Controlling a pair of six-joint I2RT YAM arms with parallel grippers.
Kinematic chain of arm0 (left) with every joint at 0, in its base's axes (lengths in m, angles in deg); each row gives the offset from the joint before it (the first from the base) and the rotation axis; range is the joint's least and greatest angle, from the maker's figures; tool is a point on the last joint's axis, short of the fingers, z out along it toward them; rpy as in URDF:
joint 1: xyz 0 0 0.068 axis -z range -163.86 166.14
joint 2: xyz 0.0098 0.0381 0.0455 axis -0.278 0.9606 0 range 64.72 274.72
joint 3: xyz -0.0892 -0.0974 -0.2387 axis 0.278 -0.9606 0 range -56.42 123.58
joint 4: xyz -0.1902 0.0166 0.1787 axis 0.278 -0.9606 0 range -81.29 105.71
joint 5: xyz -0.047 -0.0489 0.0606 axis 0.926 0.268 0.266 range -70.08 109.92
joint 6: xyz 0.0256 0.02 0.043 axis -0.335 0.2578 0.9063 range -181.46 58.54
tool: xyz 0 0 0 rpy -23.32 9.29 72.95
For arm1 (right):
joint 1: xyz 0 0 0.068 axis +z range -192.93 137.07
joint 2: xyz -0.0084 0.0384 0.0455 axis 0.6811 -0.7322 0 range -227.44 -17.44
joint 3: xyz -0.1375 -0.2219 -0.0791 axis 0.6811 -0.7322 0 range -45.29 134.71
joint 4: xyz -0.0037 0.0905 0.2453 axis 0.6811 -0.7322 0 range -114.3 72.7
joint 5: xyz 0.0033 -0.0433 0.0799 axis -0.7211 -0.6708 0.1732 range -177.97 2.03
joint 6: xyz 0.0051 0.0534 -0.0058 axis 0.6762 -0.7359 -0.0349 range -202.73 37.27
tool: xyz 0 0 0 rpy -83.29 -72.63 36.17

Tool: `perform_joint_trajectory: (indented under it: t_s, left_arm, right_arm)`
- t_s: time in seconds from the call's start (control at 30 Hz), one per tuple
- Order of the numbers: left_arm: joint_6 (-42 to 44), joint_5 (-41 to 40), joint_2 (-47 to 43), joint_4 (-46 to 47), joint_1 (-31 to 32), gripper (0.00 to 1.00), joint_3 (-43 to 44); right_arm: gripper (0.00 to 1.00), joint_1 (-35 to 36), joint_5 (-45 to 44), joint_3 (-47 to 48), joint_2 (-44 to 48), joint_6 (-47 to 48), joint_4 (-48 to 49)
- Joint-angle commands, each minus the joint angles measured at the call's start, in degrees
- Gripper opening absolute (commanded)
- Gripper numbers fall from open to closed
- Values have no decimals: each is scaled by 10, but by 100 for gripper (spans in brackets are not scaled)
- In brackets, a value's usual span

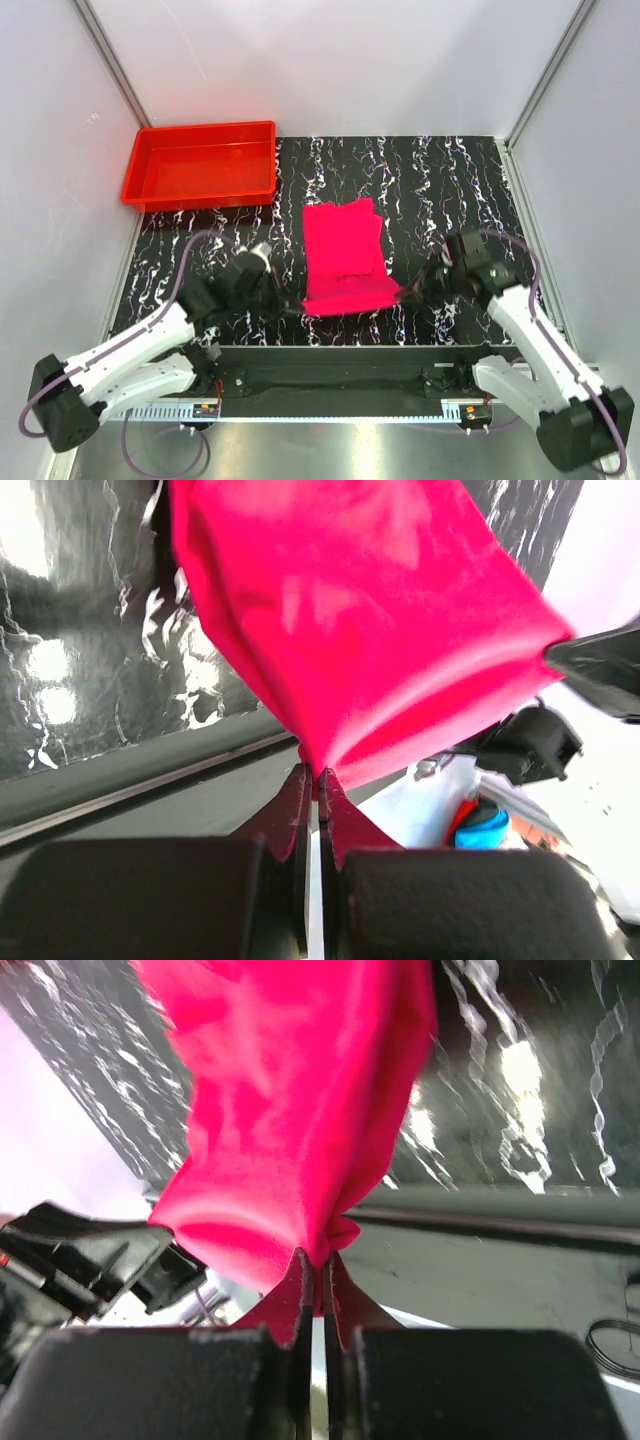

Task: Fold and stack the t-shirts
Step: Fold the tshirt

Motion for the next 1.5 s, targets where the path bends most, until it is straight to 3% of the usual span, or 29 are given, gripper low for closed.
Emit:
perform_joint_trajectory:
  t_s: [0.0, 0.27, 0.43, 0.6, 1.17, 1.47]
  left_arm:
    - [62, -54, 44, -78, -18, 0, 114]
    - [178, 20, 222, -75, -165, 0, 247]
    - [234, 47, 330, -78, -197, 0, 355]
    - [243, 98, 428, -68, -220, 0, 408]
    - [256, 136, 602, 29, -269, 0, 506]
    - [253, 141, 588, 59, -277, 0, 530]
  right_arm:
    - [0, -2, -66, 127, -73, 70, -12]
    - [0, -2, -51, 280, -287, 127, 41]
    - [0, -3, -59, 377, -394, 150, 65]
    - [0, -6, -36, 441, -475, 161, 66]
    - [11, -55, 50, 572, -690, 204, 125]
    - [11, -60, 56, 584, -673, 210, 109]
